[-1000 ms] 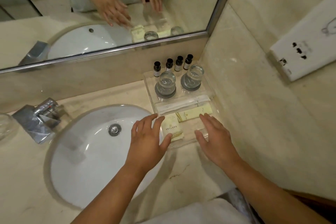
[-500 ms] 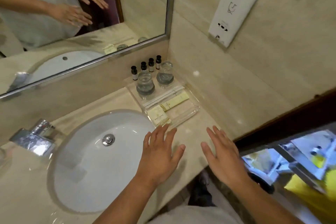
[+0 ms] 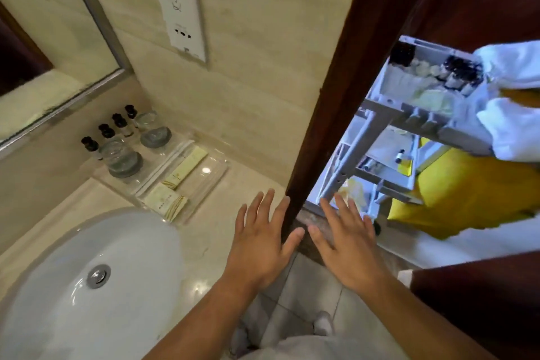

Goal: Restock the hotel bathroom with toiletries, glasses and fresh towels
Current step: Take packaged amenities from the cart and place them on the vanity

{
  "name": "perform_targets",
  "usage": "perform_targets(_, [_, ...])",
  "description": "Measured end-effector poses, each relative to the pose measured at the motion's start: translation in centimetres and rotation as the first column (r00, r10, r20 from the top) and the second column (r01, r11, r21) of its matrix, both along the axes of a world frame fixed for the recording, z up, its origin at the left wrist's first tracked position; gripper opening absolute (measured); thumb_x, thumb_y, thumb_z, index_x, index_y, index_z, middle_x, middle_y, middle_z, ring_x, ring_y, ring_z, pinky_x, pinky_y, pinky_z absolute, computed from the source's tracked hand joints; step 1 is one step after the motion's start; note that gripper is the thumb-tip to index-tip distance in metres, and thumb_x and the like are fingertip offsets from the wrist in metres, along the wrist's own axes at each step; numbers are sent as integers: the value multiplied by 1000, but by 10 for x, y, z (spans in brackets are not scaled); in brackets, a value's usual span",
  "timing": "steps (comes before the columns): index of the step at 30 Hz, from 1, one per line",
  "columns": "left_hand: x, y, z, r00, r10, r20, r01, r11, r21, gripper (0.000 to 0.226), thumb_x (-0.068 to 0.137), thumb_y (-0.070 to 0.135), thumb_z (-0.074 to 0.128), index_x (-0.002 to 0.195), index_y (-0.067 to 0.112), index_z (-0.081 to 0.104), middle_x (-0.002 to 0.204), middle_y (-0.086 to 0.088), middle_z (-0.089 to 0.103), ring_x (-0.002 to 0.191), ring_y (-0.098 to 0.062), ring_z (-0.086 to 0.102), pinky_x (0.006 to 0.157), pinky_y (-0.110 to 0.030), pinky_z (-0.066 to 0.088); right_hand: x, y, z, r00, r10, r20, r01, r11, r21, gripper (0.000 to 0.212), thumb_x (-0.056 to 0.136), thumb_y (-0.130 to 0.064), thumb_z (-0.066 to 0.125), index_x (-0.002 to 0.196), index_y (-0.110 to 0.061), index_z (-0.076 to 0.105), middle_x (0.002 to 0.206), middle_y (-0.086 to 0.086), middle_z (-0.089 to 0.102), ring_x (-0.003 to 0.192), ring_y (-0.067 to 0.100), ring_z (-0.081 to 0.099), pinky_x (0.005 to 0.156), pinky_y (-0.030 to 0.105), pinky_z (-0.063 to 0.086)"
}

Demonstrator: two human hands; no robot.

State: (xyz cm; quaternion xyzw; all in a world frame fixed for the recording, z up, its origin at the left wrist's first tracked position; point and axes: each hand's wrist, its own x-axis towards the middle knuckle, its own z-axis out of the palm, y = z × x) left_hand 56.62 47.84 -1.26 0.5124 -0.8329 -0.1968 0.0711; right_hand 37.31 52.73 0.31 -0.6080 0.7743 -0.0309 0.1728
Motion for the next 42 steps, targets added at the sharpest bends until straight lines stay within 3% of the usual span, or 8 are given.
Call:
perform_targets(6, [-86,10,13,995,-103,-16,103,994,-35,78,98,75,9,164,36,23,174,1,15,160,-20,7,129,-43,5,-85,33,0,986,-163,39,165,986,-31,91,85,-86,0,164,-41,11,175,-7,-7,160,17,-13,128,50,0])
perform_targets(15, [-231,30,20,980,-193,-47,191,981,-46,89,89,83,-6,161,40,23,172,5,18,159,-17,9,128,-42,8,-229,84,9,949,-307,68,311,948,-69,76,98,-77,21,165,-41,13,175,-6,-7,160,18,-9,127,48,1])
perform_targets(21, [-307,42,21,969,-239,-66,235,970,-60,77,96,74,13,159,36,32,170,5,25,157,-16,15,127,-39,10,-302,116,17,922,-378,82,385,919,-87,78,96,-78,16,165,-40,16,175,-3,-2,161,20,-6,127,48,2])
perform_targets(24, [-334,47,26,957,-272,-100,266,961,-73,71,98,71,18,158,36,34,168,4,28,155,-16,18,126,-39,12,-326,124,21,911,-390,132,404,908,-109,75,98,-73,23,164,-39,16,175,-4,-1,161,19,-6,128,49,2])
perform_targets(28, [-361,38,29,950,-295,-99,288,954,-78,70,99,72,17,158,37,33,169,7,25,155,-16,17,126,-39,11,-346,117,25,911,-380,161,403,903,-147,70,101,-69,28,164,-41,14,175,-5,-1,161,18,-7,128,48,2])
perform_targets(34, [-405,-3,37,951,-290,-108,281,955,-93,75,96,73,16,160,36,28,170,6,22,157,-18,13,127,-43,10,-374,82,38,922,-355,154,382,897,-223,86,91,-84,10,164,-39,16,175,-6,-2,161,18,-7,127,48,1])
perform_targets(42, [-485,-81,41,955,-266,-131,261,964,-51,76,95,75,17,158,35,33,170,5,25,157,-22,15,127,-46,10,-431,10,55,918,-365,152,395,876,-276,69,102,-69,29,163,-39,20,175,-6,3,160,17,-3,130,50,5])
